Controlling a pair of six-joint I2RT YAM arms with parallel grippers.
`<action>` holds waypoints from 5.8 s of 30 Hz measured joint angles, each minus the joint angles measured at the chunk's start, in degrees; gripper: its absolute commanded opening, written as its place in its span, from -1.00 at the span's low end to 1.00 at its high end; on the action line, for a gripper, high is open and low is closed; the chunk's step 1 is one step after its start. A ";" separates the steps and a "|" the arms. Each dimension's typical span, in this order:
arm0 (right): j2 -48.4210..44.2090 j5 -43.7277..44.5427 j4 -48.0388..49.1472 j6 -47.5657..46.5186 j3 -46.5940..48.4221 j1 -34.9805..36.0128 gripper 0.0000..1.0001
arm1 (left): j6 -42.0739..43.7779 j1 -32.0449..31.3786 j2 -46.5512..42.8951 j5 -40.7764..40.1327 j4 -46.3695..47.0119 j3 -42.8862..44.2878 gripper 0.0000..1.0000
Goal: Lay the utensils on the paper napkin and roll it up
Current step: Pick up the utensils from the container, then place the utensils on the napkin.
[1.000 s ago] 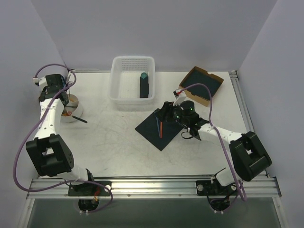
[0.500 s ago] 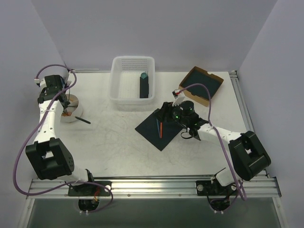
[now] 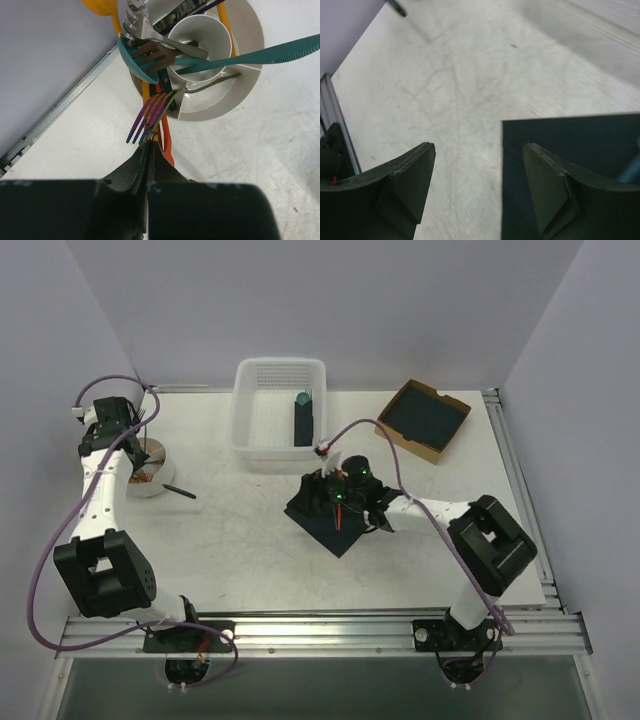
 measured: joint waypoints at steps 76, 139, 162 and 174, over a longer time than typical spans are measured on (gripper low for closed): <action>56.19 -5.99 -13.16 -21.57 75.65 17.22 -1.00 | 4.66 -1.51 1.49 19.78 3.78 -0.35 -0.57; 49.24 -15.45 -1.64 -4.63 72.41 12.87 -1.00 | -2.89 4.57 -19.21 21.77 13.05 -7.39 0.81; 46.77 -19.12 13.07 13.27 65.99 8.17 -1.00 | -0.31 8.02 -23.30 48.76 26.95 -16.04 0.88; 33.18 -19.58 18.32 19.80 59.12 6.69 -1.00 | -14.01 9.79 -19.34 65.18 54.75 -25.86 0.78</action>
